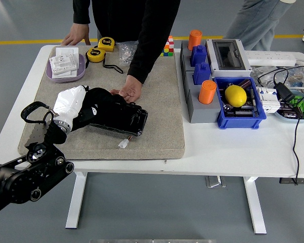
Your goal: Pick the rag up,wipe the panel,place it on the desk
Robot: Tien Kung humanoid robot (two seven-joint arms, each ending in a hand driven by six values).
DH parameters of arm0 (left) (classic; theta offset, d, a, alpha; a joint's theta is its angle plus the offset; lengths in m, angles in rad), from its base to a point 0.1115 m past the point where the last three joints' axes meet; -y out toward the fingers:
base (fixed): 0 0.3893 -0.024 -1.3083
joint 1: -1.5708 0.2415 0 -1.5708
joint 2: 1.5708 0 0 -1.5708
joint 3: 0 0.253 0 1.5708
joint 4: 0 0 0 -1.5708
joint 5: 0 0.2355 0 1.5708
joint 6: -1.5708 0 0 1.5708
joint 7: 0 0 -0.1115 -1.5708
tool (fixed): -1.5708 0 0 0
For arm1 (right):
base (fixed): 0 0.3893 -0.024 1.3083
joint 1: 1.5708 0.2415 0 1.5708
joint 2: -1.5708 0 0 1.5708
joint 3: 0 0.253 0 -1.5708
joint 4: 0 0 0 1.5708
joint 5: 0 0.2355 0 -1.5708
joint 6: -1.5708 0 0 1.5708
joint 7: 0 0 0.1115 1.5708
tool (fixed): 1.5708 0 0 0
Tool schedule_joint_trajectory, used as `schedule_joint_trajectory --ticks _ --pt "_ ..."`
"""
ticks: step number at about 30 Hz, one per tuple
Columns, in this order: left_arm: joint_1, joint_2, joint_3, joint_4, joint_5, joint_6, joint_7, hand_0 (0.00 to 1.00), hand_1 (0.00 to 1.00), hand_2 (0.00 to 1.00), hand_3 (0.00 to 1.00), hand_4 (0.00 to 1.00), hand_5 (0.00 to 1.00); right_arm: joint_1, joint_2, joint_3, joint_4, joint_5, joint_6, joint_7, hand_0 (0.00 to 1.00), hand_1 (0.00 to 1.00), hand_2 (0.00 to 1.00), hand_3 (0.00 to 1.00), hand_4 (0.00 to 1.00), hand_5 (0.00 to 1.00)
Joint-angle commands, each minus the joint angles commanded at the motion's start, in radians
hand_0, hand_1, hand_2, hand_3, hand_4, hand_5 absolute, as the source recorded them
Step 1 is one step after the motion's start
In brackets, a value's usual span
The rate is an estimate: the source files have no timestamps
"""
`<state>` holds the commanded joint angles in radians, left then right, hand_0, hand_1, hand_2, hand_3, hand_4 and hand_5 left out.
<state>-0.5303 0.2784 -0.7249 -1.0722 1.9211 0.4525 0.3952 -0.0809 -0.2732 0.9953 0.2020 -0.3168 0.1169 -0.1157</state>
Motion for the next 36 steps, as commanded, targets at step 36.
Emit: schedule_joint_trajectory --ticks 36 --pt "0.067 0.071 -0.171 0.047 0.032 0.008 -0.01 0.28 0.217 0.521 0.422 0.088 0.002 -0.004 0.004 0.02 0.002 -0.011 -0.002 -0.003 0.741 0.664 0.697 0.616 0.998 0.557"
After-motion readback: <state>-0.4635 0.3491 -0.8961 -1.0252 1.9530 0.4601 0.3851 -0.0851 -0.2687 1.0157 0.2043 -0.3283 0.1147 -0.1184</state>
